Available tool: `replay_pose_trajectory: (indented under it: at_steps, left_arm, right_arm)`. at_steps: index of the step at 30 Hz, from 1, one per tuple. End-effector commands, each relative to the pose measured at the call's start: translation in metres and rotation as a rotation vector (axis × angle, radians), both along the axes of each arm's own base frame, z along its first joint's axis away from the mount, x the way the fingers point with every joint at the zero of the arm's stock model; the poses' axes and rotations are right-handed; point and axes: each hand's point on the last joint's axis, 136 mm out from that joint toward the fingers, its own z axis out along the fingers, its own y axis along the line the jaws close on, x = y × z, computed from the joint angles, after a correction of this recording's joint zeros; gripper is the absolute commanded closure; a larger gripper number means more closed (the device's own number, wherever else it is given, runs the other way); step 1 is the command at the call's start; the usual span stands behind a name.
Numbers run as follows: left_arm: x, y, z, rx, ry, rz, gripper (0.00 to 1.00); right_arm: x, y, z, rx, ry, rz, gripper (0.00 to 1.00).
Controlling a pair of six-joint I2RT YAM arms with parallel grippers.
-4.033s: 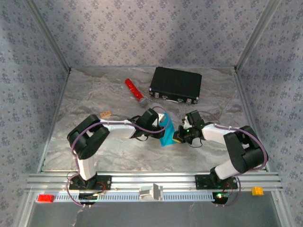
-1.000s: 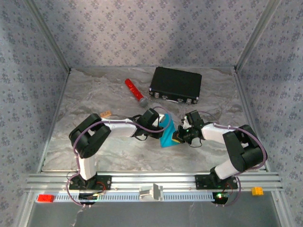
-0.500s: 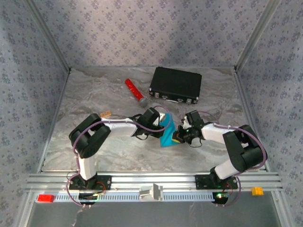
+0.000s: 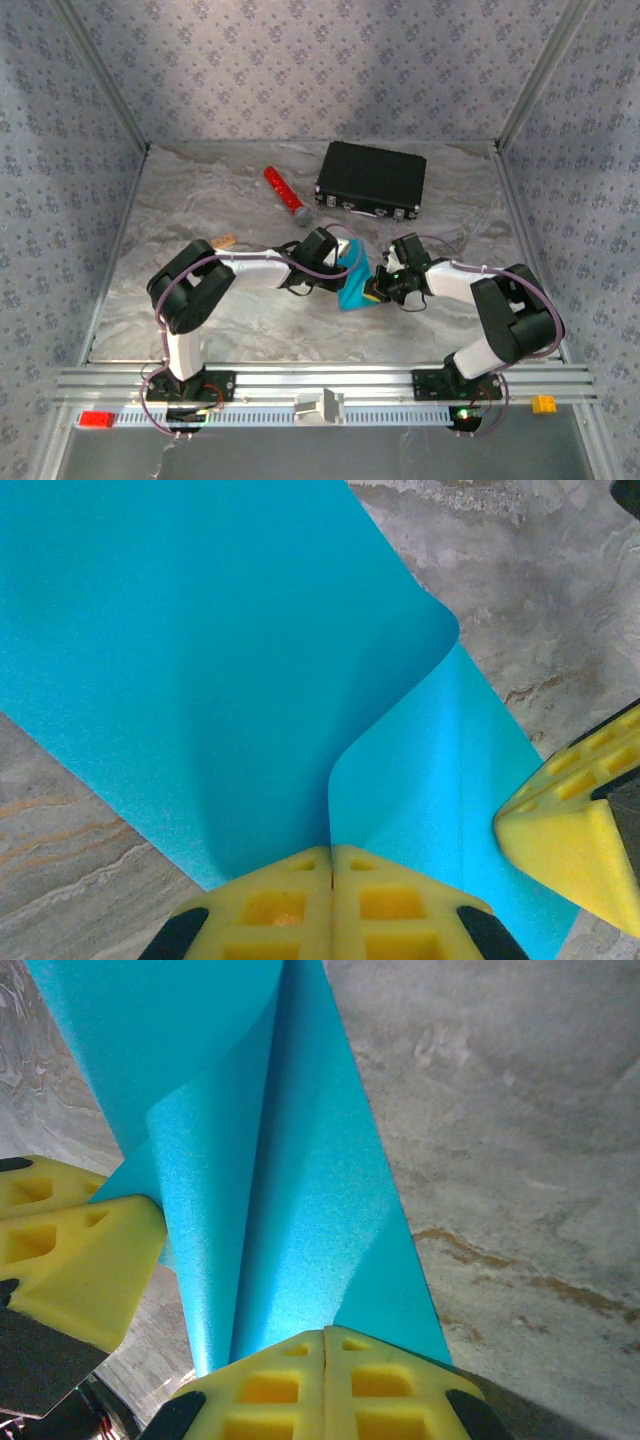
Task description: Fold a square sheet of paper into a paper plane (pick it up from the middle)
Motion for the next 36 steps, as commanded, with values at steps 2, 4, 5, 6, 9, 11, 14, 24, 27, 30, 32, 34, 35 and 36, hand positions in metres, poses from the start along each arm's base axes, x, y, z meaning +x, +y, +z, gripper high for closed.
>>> replay_pose_trajectory:
  at_steps: [2,4,5,6,9,11,14,24,27,30,32,34,35,36]
  left_arm:
    - [0.001,0.003,0.0,0.009,0.003,0.002,0.94]
    - [0.001,0.002,0.002,0.003,0.003,0.001,0.94]
    - [0.001,0.003,0.001,0.007,0.003,0.001,0.94]
    - [0.002,0.002,0.0,0.009,0.003,0.0,0.94]
    - [0.0,0.001,-0.002,0.007,0.014,-0.004,0.94]
    - [0.0,0.001,-0.003,0.007,0.016,-0.002,0.95]
    - [0.0,0.002,-0.004,0.012,0.02,0.0,0.96]
    - [-0.001,0.004,-0.007,0.023,0.027,0.007,0.97]
    - [0.001,0.004,-0.005,0.021,0.023,0.013,0.98]
    - [0.0,0.005,-0.006,0.027,0.022,0.01,0.98]
    - [0.0,0.003,-0.009,0.027,0.028,0.004,0.98]
    - [0.0,0.002,-0.011,0.026,0.036,0.002,0.98]
    - [0.0,0.002,-0.013,0.028,0.041,0.004,0.98]
    - [0.0,0.001,-0.014,0.029,0.045,0.006,0.98]
  right_arm:
    - [-0.012,-0.013,-0.017,-0.077,0.067,-0.015,0.97]
    - [-0.012,-0.013,-0.017,-0.077,0.066,-0.015,0.97]
    - [-0.012,-0.013,-0.017,-0.079,0.067,-0.016,0.97]
    - [-0.012,-0.013,-0.017,-0.078,0.067,-0.018,0.97]
    - [-0.012,-0.013,-0.017,-0.076,0.067,-0.018,0.97]
    - [-0.012,-0.013,-0.016,-0.076,0.066,-0.017,0.97]
    - [-0.012,-0.013,-0.016,-0.076,0.067,-0.019,0.97]
    - [-0.011,-0.012,-0.015,-0.074,0.061,-0.018,0.97]
    - [-0.011,-0.012,-0.015,-0.074,0.061,-0.019,0.97]
    - [-0.01,-0.012,-0.015,-0.072,0.06,-0.02,0.97]
    - [-0.01,-0.012,-0.015,-0.072,0.059,-0.021,0.97]
    - [-0.01,-0.011,-0.015,-0.068,0.06,-0.02,0.97]
    - [-0.01,-0.011,-0.015,-0.068,0.059,-0.019,0.97]
    - [-0.01,-0.011,-0.015,-0.068,0.06,-0.021,0.97]
